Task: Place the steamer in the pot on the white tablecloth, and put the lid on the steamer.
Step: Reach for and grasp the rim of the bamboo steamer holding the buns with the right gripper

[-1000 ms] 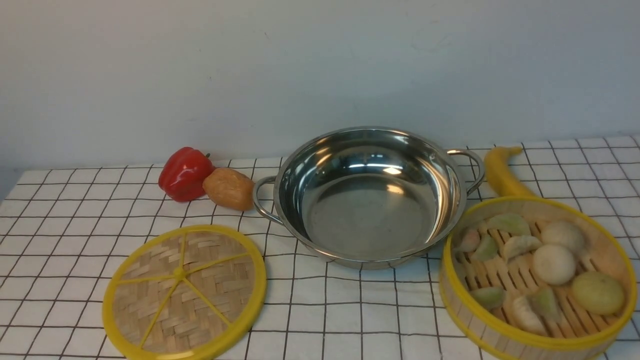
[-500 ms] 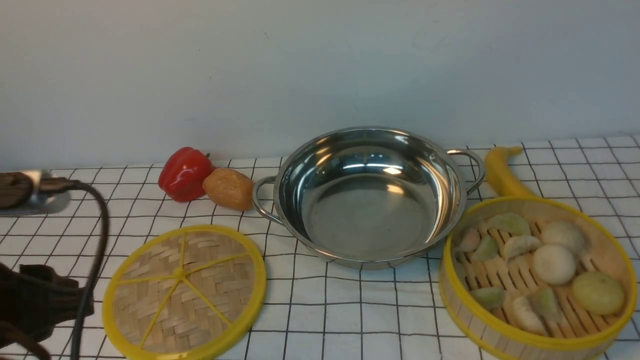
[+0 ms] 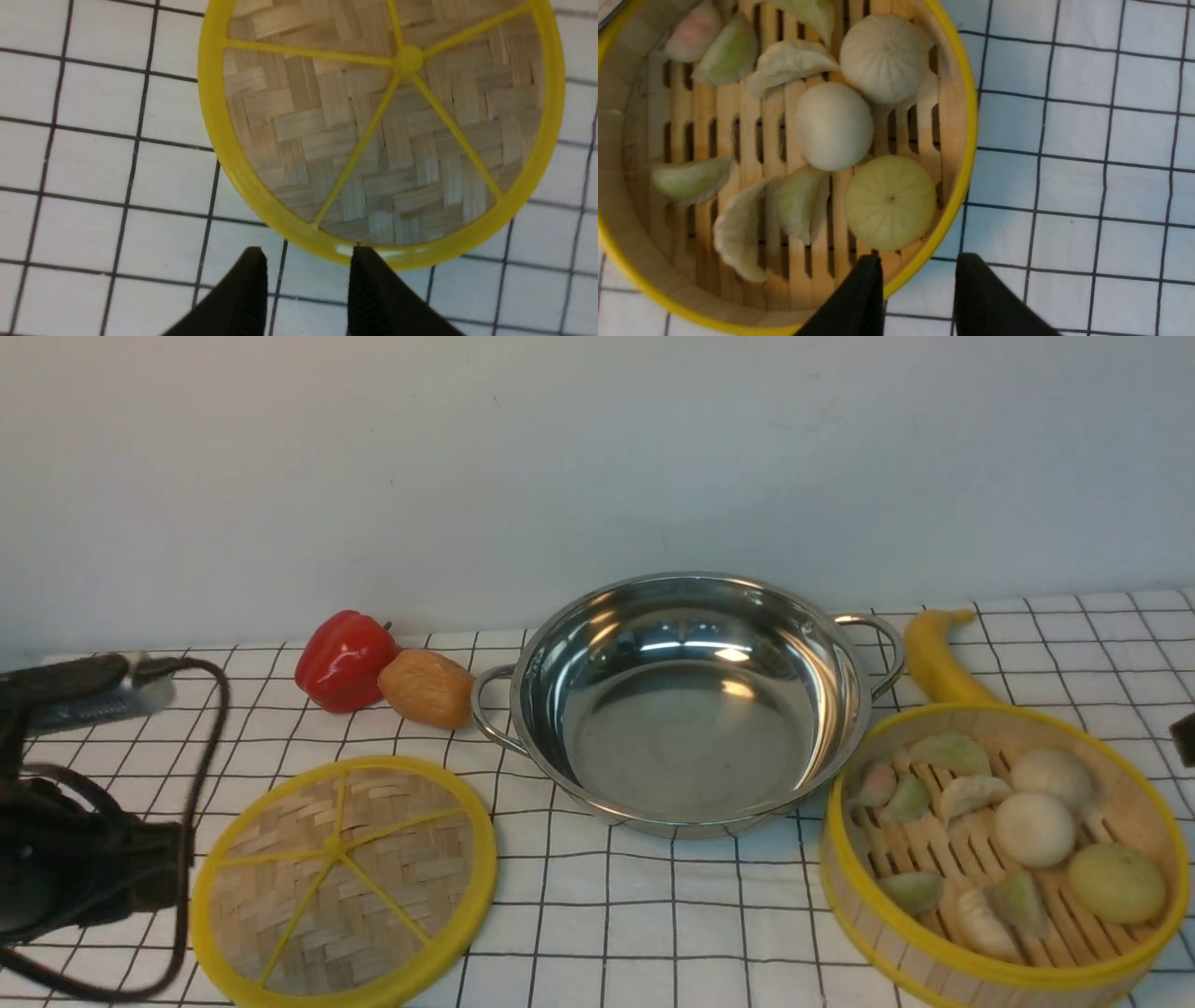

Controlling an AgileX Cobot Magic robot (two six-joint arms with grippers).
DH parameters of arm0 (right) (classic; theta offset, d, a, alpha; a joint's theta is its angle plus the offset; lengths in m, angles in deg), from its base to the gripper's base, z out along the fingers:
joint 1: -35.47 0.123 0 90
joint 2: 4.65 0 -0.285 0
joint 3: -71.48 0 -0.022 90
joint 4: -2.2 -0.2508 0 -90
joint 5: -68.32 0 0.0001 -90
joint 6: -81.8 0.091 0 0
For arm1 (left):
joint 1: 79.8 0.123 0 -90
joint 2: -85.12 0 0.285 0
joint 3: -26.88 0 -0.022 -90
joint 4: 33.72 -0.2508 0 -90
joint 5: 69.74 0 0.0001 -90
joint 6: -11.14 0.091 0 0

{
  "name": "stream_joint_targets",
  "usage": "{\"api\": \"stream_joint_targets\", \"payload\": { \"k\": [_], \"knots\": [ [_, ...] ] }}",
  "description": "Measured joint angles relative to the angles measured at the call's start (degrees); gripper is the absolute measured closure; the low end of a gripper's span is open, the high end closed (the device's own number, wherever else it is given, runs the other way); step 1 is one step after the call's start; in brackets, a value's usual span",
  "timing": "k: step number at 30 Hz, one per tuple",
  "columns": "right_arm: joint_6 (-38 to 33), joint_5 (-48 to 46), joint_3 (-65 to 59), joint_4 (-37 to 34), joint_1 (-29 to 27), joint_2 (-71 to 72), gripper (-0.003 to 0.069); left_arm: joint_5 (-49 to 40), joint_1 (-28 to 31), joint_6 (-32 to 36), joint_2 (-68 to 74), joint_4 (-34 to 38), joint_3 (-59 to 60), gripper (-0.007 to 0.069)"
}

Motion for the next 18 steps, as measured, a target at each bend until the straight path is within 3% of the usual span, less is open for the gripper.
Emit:
{"api": "stream_joint_targets", "payload": {
  "k": [2,3,4,6,12,18],
  "knots": [
    [-1.3,1.3,0.0,-0.2,-3.5,-1.9,0.0414,-0.8,5.2,7.3,0.6,8.4,-0.5,0.0382],
    [-1.6,1.4,0.0,-0.4,-3.9,-2.1,0.0414,-1.0,6.1,8.0,0.7,9.2,-0.5,0.0382],
    [-3.4,1.8,0.0,-1.7,-7.0,-3.7,0.0414,-2.0,8.7,13.8,0.9,15.2,-0.6,0.0382],
    [-6.2,2.4,0.0,-5.2,-10.8,-5.7,0.0414,-2.6,10.0,18.2,1.0,19.4,-0.7,0.0382],
    [-14.7,6.7,0.0,-16.0,-15.1,-12.0,0.0414,-2.7,10.3,22.3,1.1,23.1,-0.7,0.0382],
    [-16.1,8.2,0.1,-18.5,-15.2,-18.2,0.0414,-1.9,10.3,22.9,1.1,23.2,-0.7,0.0382]
  ]
}}
